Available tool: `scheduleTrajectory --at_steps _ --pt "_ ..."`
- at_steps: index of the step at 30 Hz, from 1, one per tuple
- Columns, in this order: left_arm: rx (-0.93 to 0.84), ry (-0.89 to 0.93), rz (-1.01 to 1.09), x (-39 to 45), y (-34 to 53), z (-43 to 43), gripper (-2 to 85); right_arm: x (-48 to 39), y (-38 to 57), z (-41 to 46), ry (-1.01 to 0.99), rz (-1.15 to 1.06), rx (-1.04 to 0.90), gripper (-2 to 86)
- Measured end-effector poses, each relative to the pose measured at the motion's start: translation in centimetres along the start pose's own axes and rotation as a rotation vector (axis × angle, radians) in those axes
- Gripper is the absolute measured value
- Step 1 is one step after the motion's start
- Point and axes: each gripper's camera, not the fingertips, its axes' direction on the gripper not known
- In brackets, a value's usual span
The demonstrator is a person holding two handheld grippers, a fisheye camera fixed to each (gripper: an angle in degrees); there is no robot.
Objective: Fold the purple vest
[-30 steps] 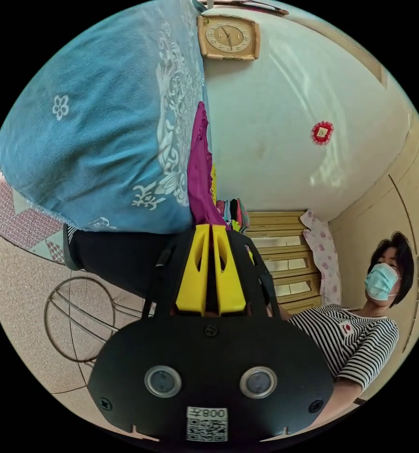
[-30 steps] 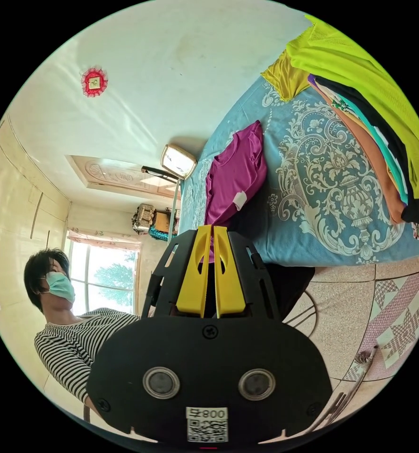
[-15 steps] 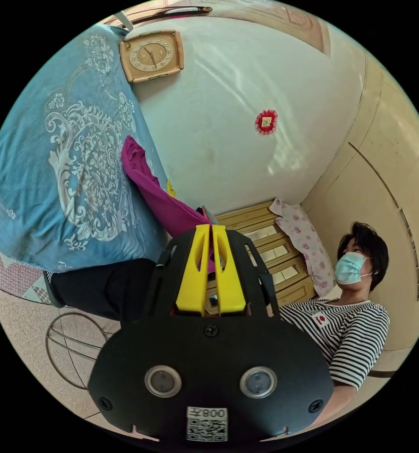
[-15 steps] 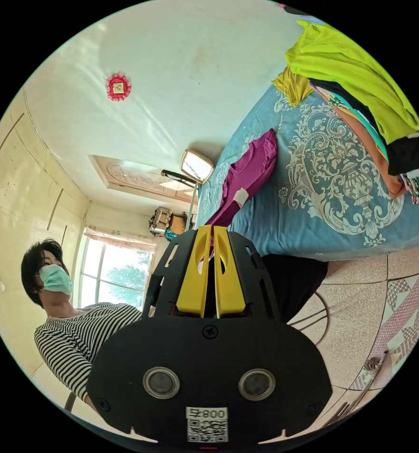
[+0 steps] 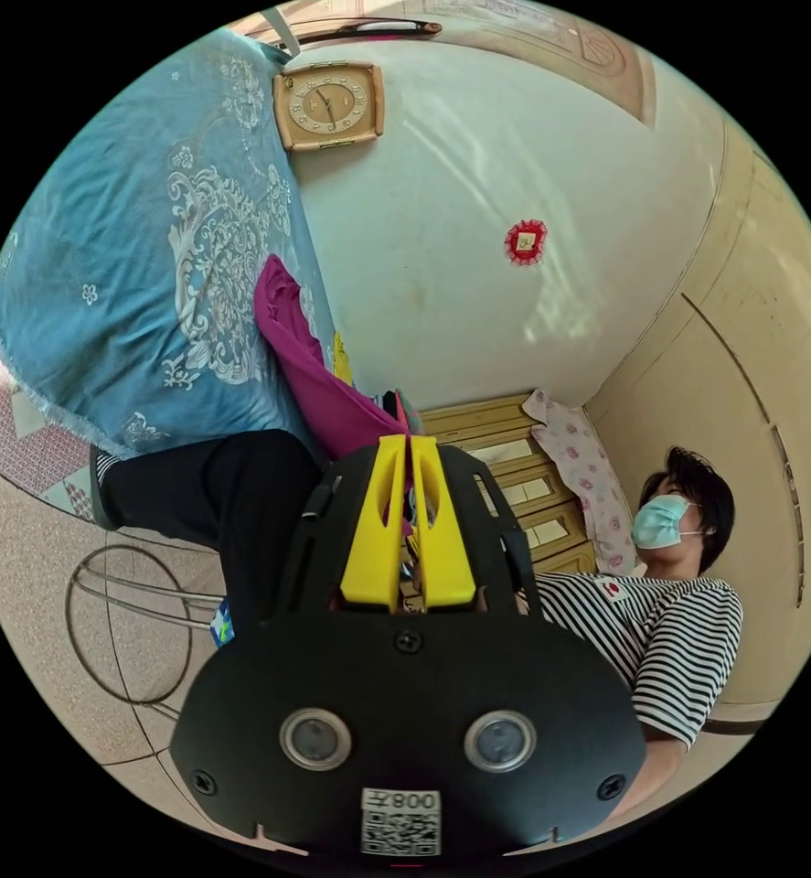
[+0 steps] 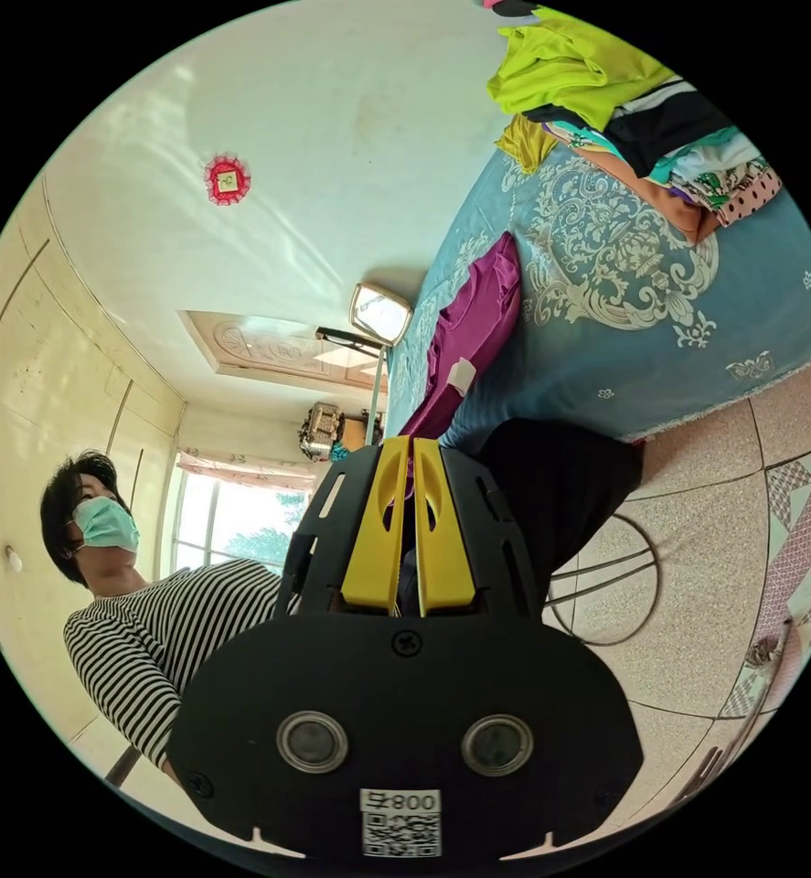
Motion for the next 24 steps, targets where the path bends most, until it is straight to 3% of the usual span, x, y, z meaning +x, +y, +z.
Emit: scheduleTrajectory --at_steps 12,24 --pt "0.023 0.016 -0.048 0.2 -4.3 0.8 0.8 0.1 -3.0 0.5 -0.006 0.006 0.034 0.4" --pt "0.023 0.0 -0.022 1.3 -15.3 5.1 0.8 -1.7 -13.8 2.2 -0.011 -0.041 0.067 0.5"
